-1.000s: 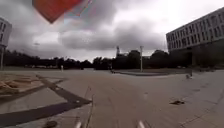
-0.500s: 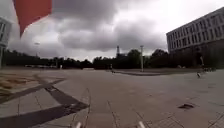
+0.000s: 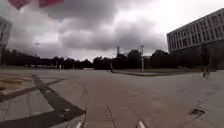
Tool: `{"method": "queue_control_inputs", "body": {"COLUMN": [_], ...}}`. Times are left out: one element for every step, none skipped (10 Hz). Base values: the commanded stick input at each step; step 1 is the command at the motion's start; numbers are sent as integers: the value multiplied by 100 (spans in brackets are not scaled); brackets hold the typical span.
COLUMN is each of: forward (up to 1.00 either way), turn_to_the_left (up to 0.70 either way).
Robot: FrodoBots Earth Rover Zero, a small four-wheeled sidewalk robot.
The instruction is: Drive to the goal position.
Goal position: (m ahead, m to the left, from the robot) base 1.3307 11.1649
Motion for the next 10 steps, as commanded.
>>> {"method": "queue_control_inputs", "body": {"forward": [50,50,50,50,50,50,50,50,50,50], "turn_to_the_left": [1,1,8,26,26,26,26,26,26,26]}}
